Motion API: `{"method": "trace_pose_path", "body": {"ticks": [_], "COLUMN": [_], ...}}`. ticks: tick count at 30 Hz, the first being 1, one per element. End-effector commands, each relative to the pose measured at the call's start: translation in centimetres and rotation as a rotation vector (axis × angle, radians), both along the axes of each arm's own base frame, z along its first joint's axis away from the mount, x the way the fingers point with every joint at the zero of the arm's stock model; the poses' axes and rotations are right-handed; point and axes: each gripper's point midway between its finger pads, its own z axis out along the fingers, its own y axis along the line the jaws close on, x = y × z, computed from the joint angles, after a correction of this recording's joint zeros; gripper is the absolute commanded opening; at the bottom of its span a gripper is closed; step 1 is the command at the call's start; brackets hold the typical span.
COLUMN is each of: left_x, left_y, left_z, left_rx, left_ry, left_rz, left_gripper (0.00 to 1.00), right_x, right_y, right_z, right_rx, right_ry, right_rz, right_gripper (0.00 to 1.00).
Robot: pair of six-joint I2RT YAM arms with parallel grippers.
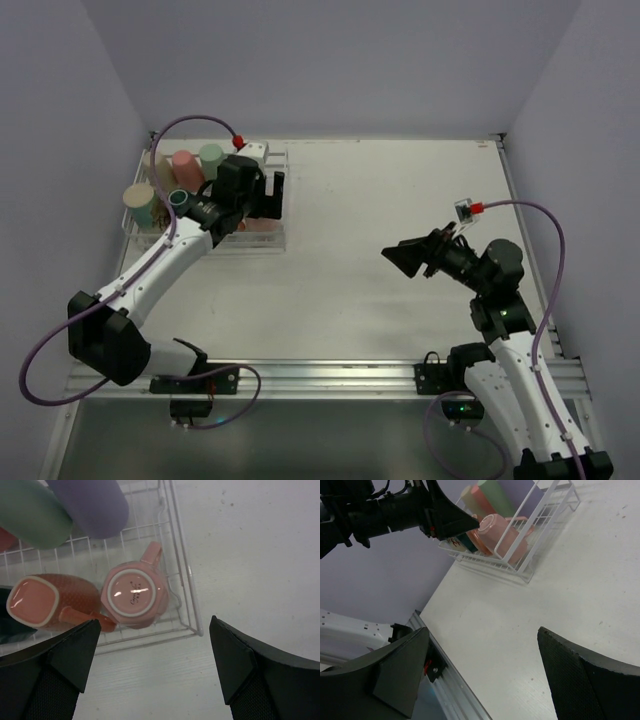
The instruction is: Unload the cups from the dish rack
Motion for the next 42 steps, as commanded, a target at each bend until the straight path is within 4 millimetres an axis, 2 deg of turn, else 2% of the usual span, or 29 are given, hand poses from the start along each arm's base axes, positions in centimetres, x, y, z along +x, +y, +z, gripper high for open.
{"method": "trace_pose_path", "body": {"ticks": [1, 7, 11, 15, 25, 28, 31, 37, 40, 41, 42], "left_x": [1.7, 2.5, 3.0, 3.8, 4.9, 5.2, 5.5, 5.7, 5.5, 5.5, 5.5], "left_y": [2.3, 2.3, 1.7, 2.2, 1.9, 2.1, 2.2, 2.4, 2.5, 2.6, 2.7], "left_z": [1.3, 0.0, -2.5, -3.6, -7.1, -7.8, -7.6, -7.7, -8.2, -8.1, -7.9], "left_rx": [0.090, 0.121, 0.143, 0.134, 0.108, 0.091, 0.080, 0.076, 0.078, 0.081, 0.084], "left_ry": [-0.080, -0.071, 0.016, 0.049, 0.143, 0.158, 0.148, 0.131, 0.135, 0.132, 0.128], "left_rz": [0.111, 0.094, 0.053, 0.058, 0.025, 0.018, 0.017, 0.020, 0.019, 0.021, 0.024], "left_gripper": [1.00, 1.00, 1.00, 1.00, 1.00, 1.00, 1.00, 0.78, 0.62, 0.52, 0.47], "right_x": [0.1, -0.1, -0.1, -0.2, -0.2, -0.3, -0.3, -0.4, -0.5, -0.5, -0.5], "right_y": [0.3, 0.4, 0.5, 0.6, 0.8, 0.8, 0.8, 0.9, 0.9, 0.9, 0.9], "right_z": [0.5, -0.4, -0.3, -0.5, -1.4, -1.5, -1.6, -1.7, -1.6, -1.5, -1.5], "right_rx": [-0.001, -0.010, -0.007, -0.005, -0.003, -0.002, -0.001, 0.004, 0.005, 0.006, 0.006], "right_ry": [-0.049, -0.038, -0.044, -0.040, -0.021, -0.020, -0.019, -0.017, -0.021, -0.024, -0.022], "right_rz": [0.001, 0.009, 0.010, 0.015, 0.025, 0.028, 0.030, 0.036, 0.035, 0.037, 0.036], "right_gripper": [0.92, 0.92, 0.93, 0.94, 0.96, 0.96, 0.96, 0.96, 0.96, 0.96, 0.96]}}
